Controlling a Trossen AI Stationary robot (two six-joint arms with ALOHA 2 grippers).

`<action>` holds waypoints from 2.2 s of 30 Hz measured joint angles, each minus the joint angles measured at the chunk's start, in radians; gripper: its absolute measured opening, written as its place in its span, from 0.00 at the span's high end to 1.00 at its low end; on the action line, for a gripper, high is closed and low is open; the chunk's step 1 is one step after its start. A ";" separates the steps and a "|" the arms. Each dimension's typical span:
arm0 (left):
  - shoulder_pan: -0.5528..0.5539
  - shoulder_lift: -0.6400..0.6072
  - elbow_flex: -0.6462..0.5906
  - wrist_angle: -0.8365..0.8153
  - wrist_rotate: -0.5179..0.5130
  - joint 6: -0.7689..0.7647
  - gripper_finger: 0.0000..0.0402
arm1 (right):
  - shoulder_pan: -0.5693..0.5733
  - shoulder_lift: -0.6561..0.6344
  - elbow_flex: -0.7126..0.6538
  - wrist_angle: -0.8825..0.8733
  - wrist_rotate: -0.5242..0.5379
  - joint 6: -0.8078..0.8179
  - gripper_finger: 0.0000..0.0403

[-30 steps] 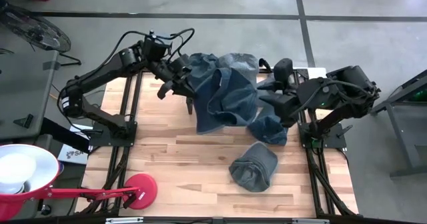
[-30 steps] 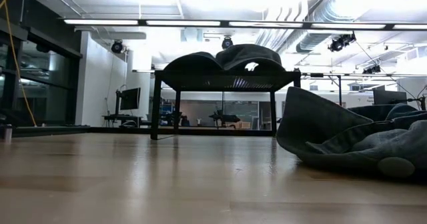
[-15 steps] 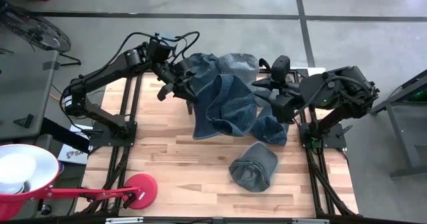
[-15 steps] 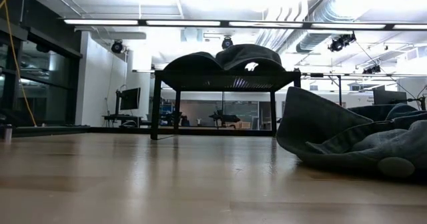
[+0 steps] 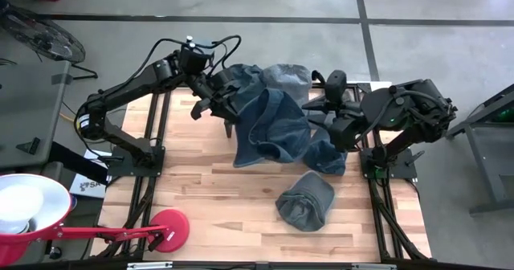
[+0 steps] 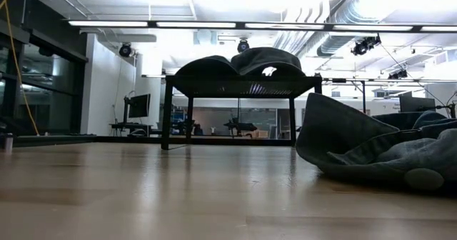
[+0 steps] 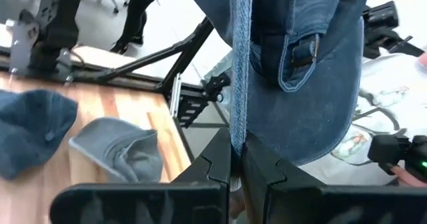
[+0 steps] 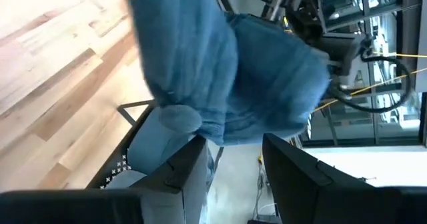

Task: Pick & Place hat
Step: Stack the left blue cap on top of the blue cap on the shelf

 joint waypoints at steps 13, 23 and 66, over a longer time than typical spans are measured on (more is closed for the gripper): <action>-0.014 0.000 0.000 0.037 -0.024 -0.022 0.98 | 0.000 0.000 0.000 0.012 -0.036 0.002 0.66; -0.014 0.000 0.000 0.037 -0.035 -0.029 0.98 | 0.000 0.000 0.000 0.029 -0.052 0.019 0.78; -0.273 -0.007 0.026 0.244 -0.971 0.103 0.42 | -0.202 0.000 0.000 -0.211 -0.383 0.940 1.00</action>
